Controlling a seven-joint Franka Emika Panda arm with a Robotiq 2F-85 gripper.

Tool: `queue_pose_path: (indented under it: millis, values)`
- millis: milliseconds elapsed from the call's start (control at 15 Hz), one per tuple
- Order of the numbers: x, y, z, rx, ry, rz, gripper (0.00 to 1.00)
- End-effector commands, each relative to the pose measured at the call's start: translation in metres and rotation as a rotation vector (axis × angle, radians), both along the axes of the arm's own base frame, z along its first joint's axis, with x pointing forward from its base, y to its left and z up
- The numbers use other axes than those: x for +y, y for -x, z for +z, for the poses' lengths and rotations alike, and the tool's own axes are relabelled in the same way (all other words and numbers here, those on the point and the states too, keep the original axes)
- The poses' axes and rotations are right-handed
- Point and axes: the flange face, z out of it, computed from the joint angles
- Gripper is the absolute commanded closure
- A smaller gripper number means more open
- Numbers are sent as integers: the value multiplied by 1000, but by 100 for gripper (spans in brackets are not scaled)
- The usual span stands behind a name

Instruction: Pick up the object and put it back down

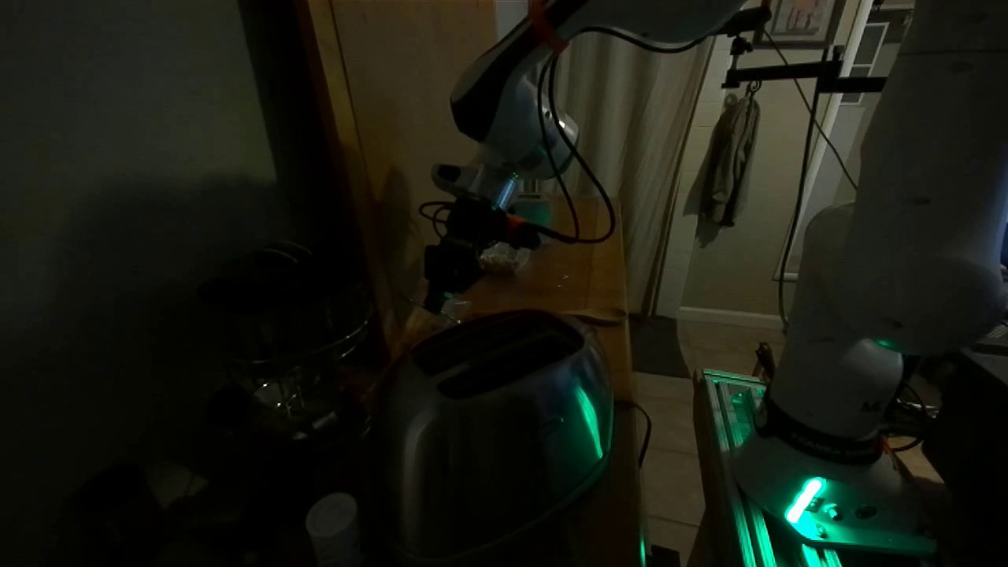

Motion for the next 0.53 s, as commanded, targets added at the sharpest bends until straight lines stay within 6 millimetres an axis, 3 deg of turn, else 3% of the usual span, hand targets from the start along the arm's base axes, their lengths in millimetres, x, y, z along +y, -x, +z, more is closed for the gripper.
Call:
queue_pose_path:
  millis: [0, 267, 467]
  values:
    - [-13, -1, 4, -12, -88, -40, 94]
    - [-21, 4, 3, -5, -152, -74, 95]
    - [-14, 5, -2, -3, -208, -86, 95]
